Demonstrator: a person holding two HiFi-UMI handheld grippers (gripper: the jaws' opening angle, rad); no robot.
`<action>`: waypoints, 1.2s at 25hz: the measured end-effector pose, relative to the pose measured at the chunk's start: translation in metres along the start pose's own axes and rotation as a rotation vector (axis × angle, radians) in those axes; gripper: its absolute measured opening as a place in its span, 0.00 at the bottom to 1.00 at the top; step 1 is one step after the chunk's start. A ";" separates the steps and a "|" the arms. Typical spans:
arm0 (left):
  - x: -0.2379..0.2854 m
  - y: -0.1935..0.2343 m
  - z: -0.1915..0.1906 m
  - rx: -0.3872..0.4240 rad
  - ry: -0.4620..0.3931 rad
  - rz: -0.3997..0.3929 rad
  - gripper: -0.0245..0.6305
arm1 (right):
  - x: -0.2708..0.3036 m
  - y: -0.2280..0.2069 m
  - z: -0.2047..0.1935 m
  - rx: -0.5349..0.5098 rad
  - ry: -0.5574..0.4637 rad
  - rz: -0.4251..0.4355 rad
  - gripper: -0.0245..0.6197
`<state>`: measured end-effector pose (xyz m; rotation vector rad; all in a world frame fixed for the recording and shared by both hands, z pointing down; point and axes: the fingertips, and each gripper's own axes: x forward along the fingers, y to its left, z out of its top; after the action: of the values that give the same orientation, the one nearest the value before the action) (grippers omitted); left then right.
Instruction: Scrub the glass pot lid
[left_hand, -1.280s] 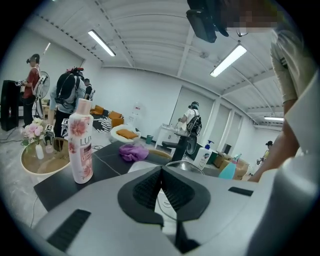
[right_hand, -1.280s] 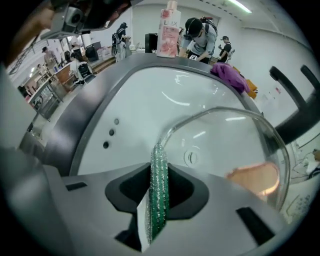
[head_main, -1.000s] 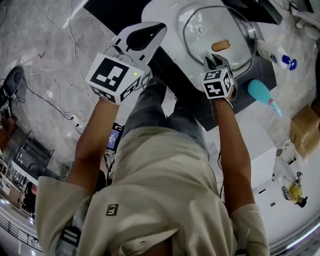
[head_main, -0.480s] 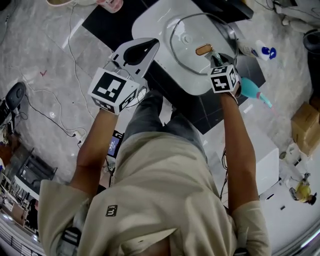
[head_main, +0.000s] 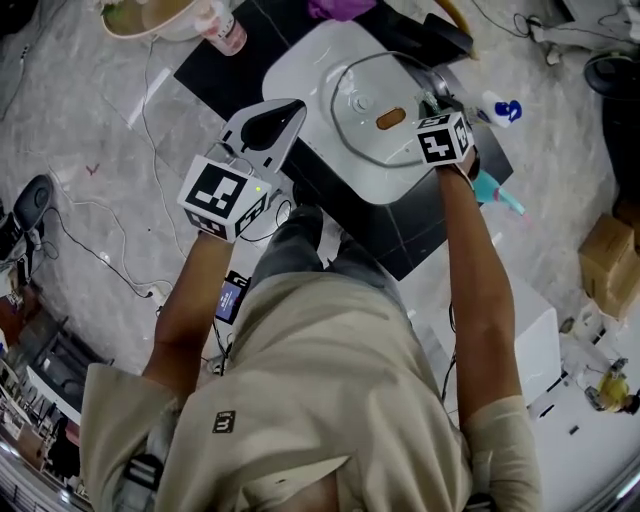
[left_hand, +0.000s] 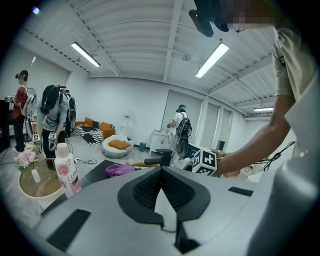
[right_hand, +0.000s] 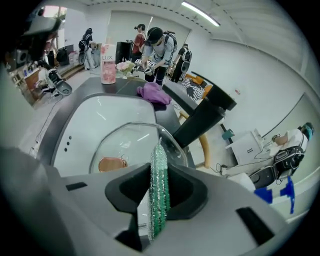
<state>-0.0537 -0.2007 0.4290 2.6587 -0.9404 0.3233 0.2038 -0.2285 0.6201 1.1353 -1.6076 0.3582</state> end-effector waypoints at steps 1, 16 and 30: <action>-0.002 -0.001 0.004 0.007 -0.004 0.001 0.06 | -0.006 -0.003 0.003 0.002 -0.010 -0.007 0.18; -0.015 -0.036 0.066 0.141 -0.042 -0.028 0.06 | -0.158 -0.036 0.075 0.110 -0.380 -0.080 0.18; -0.058 -0.076 0.121 0.264 -0.104 -0.088 0.06 | -0.375 -0.046 0.127 0.223 -0.841 -0.133 0.18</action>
<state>-0.0357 -0.1539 0.2831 2.9732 -0.8590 0.3108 0.1514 -0.1612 0.2305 1.6899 -2.2277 -0.0561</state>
